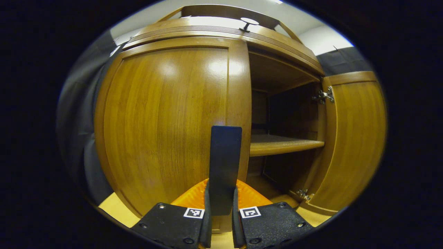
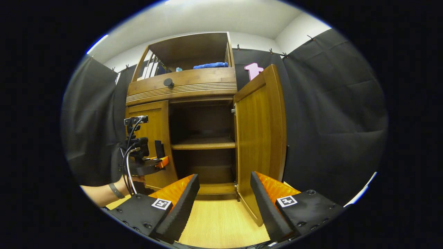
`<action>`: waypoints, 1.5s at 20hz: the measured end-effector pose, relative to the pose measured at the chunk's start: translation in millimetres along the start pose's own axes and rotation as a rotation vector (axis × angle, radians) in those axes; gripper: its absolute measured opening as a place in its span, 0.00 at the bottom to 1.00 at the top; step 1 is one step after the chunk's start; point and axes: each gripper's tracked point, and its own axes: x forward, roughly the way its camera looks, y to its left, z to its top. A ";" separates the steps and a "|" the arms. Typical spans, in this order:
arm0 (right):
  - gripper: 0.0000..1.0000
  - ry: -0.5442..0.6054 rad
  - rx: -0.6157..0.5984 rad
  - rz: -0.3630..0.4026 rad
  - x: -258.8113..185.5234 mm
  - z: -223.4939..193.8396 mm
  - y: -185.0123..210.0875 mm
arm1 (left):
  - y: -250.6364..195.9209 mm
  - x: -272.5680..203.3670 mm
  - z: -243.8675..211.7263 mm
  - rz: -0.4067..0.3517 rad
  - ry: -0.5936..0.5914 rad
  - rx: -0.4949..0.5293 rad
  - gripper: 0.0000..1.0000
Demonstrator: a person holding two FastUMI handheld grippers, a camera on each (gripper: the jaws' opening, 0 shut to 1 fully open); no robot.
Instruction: Open the right door of the double-door shoe cabinet with the right hand, and open the left door with the left hand.
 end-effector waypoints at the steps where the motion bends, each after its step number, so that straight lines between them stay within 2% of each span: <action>1: 0.90 0.005 -0.004 0.003 -1.9 -1.2 -0.2 | -2.1 -10.1 1.7 -0.017 0.009 -0.026 0.26; 3: 0.90 0.008 -0.014 0.006 -4.6 -1.8 -0.4 | -2.0 -24.3 2.5 -0.030 0.008 -0.018 0.23; 6: 0.90 0.012 -0.017 0.007 -6.1 -3.9 1.4 | 5.8 -49.7 1.4 0.024 0.011 0.021 0.24; 11: 0.90 -0.001 0.005 0.038 -0.8 -0.9 13.3 | 17.7 -86.3 -1.4 0.036 0.026 -0.001 0.24; 12: 0.90 -0.003 0.007 0.044 0.7 -0.4 15.2 | 22.1 -96.1 -1.1 0.045 0.023 0.000 0.24; 13: 0.95 -0.009 0.008 0.048 2.6 0.3 16.9 | 26.5 -106.2 -1.2 0.056 0.020 0.005 0.22; 14: 0.95 -0.014 0.009 0.052 4.2 0.7 19.4 | 31.2 -114.3 -1.0 0.065 0.021 0.004 0.25; 18: 0.95 -0.011 0.016 0.087 10.1 -2.2 30.6 | 45.9 -135.6 -2.0 0.090 0.035 0.007 0.22; 20: 0.95 -0.015 0.013 0.102 11.0 -0.3 34.3 | 51.9 -141.6 -1.2 0.121 0.032 0.000 0.24; 23: 0.95 -0.015 0.015 0.107 13.2 -0.9 34.7 | 66.2 -159.0 -1.0 0.200 0.009 0.026 0.22; 24: 0.90 -0.013 0.017 0.108 12.6 -2.0 34.1 | 72.4 -166.3 -0.4 0.225 -0.005 0.039 0.21; 25: 0.95 -0.011 0.020 0.108 12.8 -3.7 33.1 | 78.0 -171.5 0.6 0.239 -0.018 0.045 0.20; 27: 0.95 -0.004 0.026 0.108 14.8 -5.9 31.0 | 88.8 -181.8 2.3 0.253 -0.046 0.009 0.14; 28: 0.95 -0.004 0.029 0.109 16.0 -5.8 31.0 | 92.2 -185.8 1.7 0.255 -0.059 -0.012 0.15; 29: 0.90 -0.004 0.031 0.113 17.9 -5.5 31.2 | 95.4 -189.0 1.1 0.249 -0.066 -0.014 0.14; 30: 0.95 -0.003 0.034 0.117 19.7 -5.8 31.8 | 97.9 -192.3 0.6 0.240 -0.075 -0.002 0.14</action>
